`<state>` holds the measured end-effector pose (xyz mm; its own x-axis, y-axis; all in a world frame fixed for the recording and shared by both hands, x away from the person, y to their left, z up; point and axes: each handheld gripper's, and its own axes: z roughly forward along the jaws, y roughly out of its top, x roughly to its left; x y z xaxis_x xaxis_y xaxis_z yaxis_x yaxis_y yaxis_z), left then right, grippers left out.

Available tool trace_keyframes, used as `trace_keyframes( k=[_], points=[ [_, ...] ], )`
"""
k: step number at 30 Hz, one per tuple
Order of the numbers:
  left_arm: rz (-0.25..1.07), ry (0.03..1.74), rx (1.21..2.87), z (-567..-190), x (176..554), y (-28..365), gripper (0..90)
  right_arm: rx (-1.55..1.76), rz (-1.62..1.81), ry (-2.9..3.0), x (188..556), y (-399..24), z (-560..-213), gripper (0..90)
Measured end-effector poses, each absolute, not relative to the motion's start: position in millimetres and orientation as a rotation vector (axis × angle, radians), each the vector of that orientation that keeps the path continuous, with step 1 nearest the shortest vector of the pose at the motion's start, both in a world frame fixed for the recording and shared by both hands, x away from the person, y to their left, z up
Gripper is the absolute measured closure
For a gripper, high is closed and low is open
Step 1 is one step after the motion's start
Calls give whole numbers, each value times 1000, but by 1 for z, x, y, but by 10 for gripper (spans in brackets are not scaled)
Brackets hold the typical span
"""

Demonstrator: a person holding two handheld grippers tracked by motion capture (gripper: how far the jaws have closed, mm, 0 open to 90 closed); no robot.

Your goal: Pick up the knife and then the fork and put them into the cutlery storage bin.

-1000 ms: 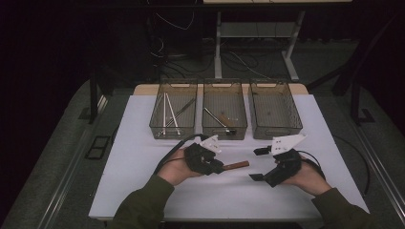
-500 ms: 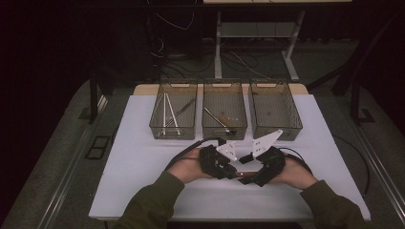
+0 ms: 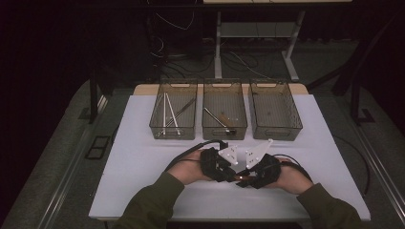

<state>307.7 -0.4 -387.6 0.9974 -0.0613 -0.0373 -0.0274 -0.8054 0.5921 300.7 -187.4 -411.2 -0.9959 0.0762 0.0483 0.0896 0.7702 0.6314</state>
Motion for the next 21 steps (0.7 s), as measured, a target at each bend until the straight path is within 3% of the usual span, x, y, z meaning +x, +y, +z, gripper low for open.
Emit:
trace_keyframes(
  k=[3,15,18,21],
  points=[
    [-76,-76,2502,-388,307,-1,764,-135,-1044,-2944,300,-188,-412,738],
    [-57,-87,2484,-390,306,3,742,-154,-1035,-2937,297,-186,-412,758],
    [-30,-29,2468,-391,309,9,585,-189,-1019,-2957,298,-189,-412,758],
    [-42,49,2408,-389,313,23,515,-228,-1021,-2962,300,-194,-413,758]
  ],
)
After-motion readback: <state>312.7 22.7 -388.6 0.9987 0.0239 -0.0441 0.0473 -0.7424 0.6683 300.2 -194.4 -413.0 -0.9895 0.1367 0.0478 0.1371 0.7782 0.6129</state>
